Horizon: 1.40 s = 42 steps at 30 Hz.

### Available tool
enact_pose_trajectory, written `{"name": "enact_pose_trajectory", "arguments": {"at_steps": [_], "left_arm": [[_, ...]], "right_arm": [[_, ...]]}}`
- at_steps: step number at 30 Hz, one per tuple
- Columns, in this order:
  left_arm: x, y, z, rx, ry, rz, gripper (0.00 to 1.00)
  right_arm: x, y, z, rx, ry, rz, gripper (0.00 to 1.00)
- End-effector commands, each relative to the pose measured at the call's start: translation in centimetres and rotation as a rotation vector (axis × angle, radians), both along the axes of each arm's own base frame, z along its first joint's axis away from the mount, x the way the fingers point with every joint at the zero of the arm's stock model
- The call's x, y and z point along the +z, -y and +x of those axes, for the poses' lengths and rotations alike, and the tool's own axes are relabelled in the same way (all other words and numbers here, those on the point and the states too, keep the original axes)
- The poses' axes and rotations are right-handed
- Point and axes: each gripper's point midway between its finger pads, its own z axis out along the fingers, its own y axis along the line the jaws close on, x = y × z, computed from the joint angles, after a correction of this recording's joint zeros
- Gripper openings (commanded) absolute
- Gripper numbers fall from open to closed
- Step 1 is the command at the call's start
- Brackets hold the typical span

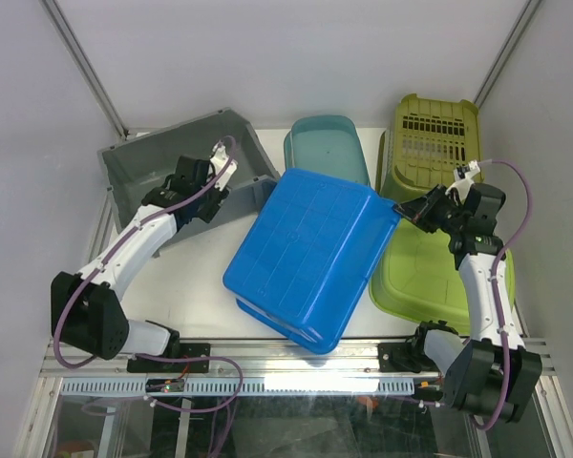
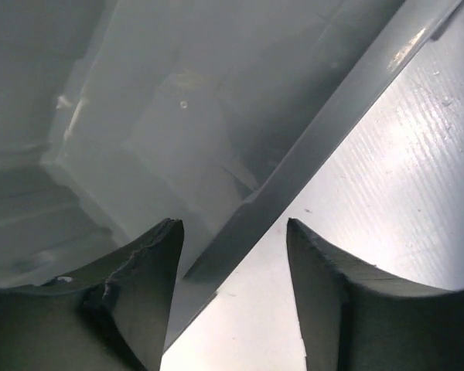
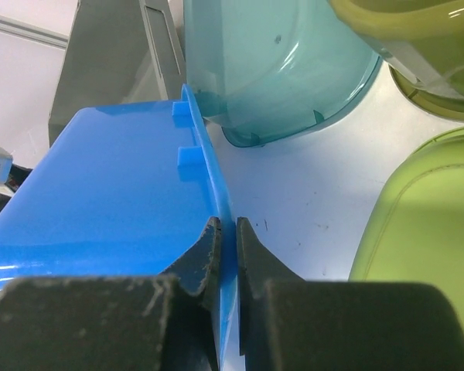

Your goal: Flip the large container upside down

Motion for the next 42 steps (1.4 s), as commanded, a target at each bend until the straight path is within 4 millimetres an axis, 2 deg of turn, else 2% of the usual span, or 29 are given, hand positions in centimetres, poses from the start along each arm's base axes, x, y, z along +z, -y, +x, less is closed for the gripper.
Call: {"name": "enact_pose_trajectory", "arguments": {"at_steps": [1,4,7,11,12,14,15,18,22,24,26,27,29,32,33,34,35,36,37,39,42], "left_arm": [[-0.6,0.7,1.4,0.034,0.000,-0.039,0.69],[-1.4,1.0,2.0,0.038,-0.025,-0.039,0.74],[-1.7,1.4,2.1,0.041,-0.039,-0.057,0.65],[-1.0,2.0,2.5,0.057,-0.034,-0.099,0.34],[-0.5,2.1,2.6,0.067,-0.028,-0.115,0.22],[1.0,2.5,2.8,0.078,-0.010,-0.147,0.04],[1.8,2.8,2.9,0.078,-0.002,-0.166,0.00],[5.0,3.6,3.1,0.089,0.041,-0.231,0.00],[10.2,4.1,3.3,0.126,0.123,-0.329,0.00],[13.2,4.5,3.6,0.149,0.169,-0.396,0.00],[18.6,4.9,3.0,0.147,0.263,-0.500,0.00],[20.3,5.2,2.8,0.147,0.288,-0.545,0.00],[23.5,5.5,2.4,0.148,0.341,-0.624,0.00],[27.0,5.2,2.0,0.161,0.414,-0.686,0.00],[27.8,5.1,1.9,0.164,0.430,-0.701,0.00],[28.4,5.2,1.8,0.161,0.440,-0.716,0.00],[28.8,5.3,1.8,0.162,0.447,-0.728,0.00],[28.9,5.4,1.8,0.164,0.449,-0.741,0.00],[29.0,5.4,1.8,0.166,0.450,-0.750,0.00],[29.0,5.4,1.8,0.180,0.450,-0.764,0.00],[28.6,5.5,1.8,0.190,0.439,-0.779,0.00]], "right_arm": [[2.9,-0.3,1.2,0.025,0.110,0.037,0.00],[2.9,-0.5,1.5,0.036,0.113,0.047,0.00],[2.8,-0.6,1.7,0.046,0.112,0.052,0.00],[2.8,-0.7,2.1,0.057,0.112,0.055,0.00],[2.9,-0.7,2.3,0.058,0.116,0.054,0.00],[2.9,-0.6,2.6,0.059,0.118,0.046,0.00],[2.8,-0.6,2.8,0.061,0.114,0.041,0.00],[2.6,-0.9,3.1,0.067,0.105,0.036,0.00],[2.0,-2.4,3.2,0.090,0.103,0.010,0.00],[1.1,-3.0,3.4,0.097,0.084,-0.030,0.00],[-0.1,-3.1,3.8,0.097,0.058,-0.083,0.00],[-0.9,-3.0,3.9,0.094,0.038,-0.102,0.00],[-2.4,-2.6,4.0,0.085,-0.012,-0.132,0.00],[-4.3,-2.2,3.5,0.083,-0.066,-0.161,0.00],[-4.8,-2.2,3.3,0.088,-0.081,-0.166,0.03],[-5.3,-2.2,3.1,0.087,-0.102,-0.176,0.19],[-5.8,-2.0,3.0,0.082,-0.122,-0.192,0.41],[-6.0,-1.9,3.0,0.084,-0.137,-0.206,0.54],[-6.1,-1.9,3.0,0.088,-0.145,-0.217,0.62],[-5.7,-1.5,3.2,0.067,-0.151,-0.250,0.69],[-4.2,-0.4,3.4,0.006,-0.138,-0.312,0.72]]}}
